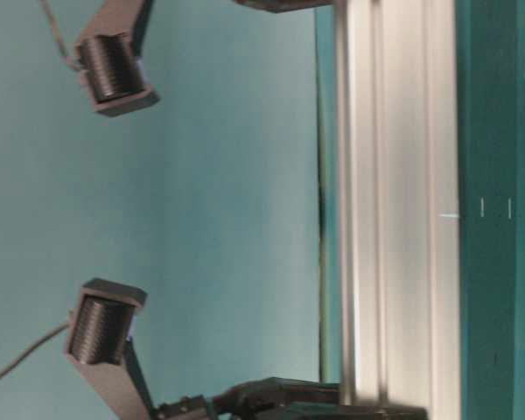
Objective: Lift the metal rail with both hands and move it towards you.
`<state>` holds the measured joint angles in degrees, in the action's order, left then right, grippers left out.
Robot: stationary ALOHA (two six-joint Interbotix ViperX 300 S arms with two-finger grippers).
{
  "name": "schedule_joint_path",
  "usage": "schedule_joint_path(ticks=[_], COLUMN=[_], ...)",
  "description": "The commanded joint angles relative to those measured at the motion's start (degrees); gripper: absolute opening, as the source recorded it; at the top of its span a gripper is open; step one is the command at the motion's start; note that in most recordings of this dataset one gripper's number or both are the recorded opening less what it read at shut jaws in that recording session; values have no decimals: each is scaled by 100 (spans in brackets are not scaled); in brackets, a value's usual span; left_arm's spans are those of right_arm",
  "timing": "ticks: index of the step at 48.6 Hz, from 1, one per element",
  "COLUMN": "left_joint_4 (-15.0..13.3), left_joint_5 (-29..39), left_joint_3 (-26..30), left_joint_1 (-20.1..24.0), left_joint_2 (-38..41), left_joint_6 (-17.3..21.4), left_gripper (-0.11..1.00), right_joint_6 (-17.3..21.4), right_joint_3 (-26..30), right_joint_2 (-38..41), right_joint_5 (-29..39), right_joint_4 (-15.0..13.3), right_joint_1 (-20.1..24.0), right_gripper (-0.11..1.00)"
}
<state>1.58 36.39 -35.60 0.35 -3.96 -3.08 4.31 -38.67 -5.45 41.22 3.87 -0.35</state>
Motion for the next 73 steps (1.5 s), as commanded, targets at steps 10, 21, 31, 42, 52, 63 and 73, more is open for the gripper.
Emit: schedule_joint_path(ticks=[10, 21, 31, 42, 52, 63, 73], left_joint_4=[0, 0, -9, 0, 0, -9, -9], left_joint_5=[-466, -633, -650, -835, -993, -1037, -1151], left_joint_3=[-185, -237, -264, -264, -299, -343, -378], left_joint_1=[0, 18, 9, 9, 0, 0, -9], left_joint_2=[176, 246, 272, 299, 334, 343, 360], left_joint_6=[-44, -44, -62, -281, -519, -562, -606], left_gripper=[31, 31, 31, 31, 31, 31, 31], right_joint_6=[62, 229, 220, 220, 211, 211, 211], right_joint_3=[-281, -466, -483, -492, -492, -475, -501], right_joint_2=[62, 202, 352, 387, 448, 527, 545], right_joint_5=[-439, -879, -1072, -1099, -1187, -1283, -1283], right_joint_4=[79, 88, 79, 79, 18, 0, -44], right_joint_1=[97, 176, 176, 176, 176, 141, 97], right_gripper=[38, 38, 38, 38, 38, 38, 38])
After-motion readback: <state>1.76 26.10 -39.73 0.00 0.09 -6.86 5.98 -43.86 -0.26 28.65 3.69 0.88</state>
